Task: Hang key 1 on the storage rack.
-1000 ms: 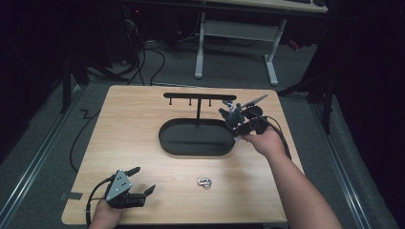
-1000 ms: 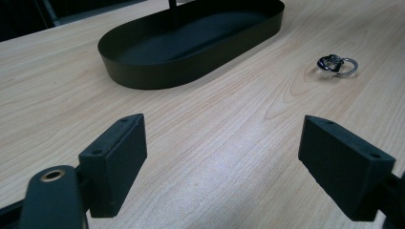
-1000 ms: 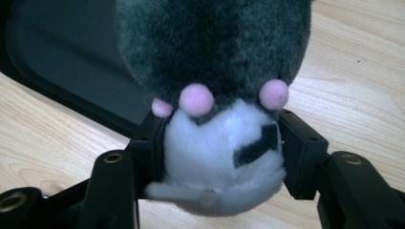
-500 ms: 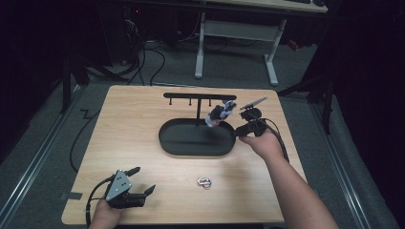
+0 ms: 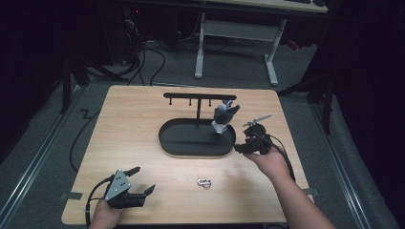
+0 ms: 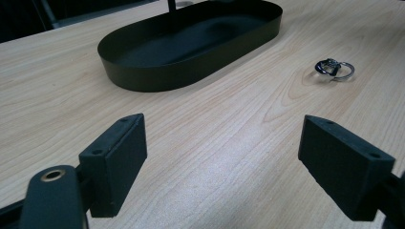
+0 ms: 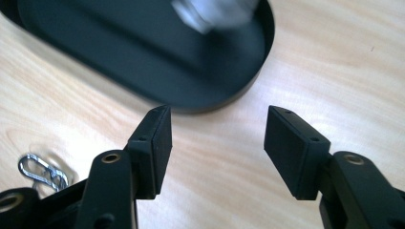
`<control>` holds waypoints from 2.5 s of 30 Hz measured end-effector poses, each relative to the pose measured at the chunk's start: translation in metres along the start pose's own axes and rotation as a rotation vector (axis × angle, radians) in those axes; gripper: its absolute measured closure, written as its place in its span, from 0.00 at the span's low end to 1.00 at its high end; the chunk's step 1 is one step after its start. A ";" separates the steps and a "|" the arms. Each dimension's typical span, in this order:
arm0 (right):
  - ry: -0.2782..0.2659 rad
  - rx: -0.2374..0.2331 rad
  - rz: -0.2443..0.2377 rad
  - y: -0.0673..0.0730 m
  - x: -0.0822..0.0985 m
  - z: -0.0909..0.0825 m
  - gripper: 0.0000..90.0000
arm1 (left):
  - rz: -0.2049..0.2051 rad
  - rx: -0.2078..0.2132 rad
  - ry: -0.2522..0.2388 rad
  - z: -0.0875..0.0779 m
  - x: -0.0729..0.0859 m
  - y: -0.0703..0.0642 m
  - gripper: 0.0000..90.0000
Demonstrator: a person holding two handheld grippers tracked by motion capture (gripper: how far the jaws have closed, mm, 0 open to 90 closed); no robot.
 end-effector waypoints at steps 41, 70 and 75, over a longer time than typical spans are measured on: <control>-0.289 -0.206 -0.227 0.135 0.069 0.052 0.75 | 0.024 -0.003 -0.007 -0.001 0.002 -0.003 0.18; -0.246 -0.106 -0.149 0.090 0.086 0.055 0.91 | 0.026 0.010 -0.005 -0.001 0.002 -0.003 0.18; -0.270 -0.084 -0.122 0.088 0.090 0.044 1.00 | 0.027 0.012 -0.001 -0.001 0.002 -0.003 0.18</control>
Point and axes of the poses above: each handheld gripper's, and its own axes: z roughly forward along the jaws, x roughly out of its underside, y roughly to its left, the point moved 8 cm from there along z, roughly forward along the jaws, and after that the axes turned 9 degrees about y, right-handed, at the moved point
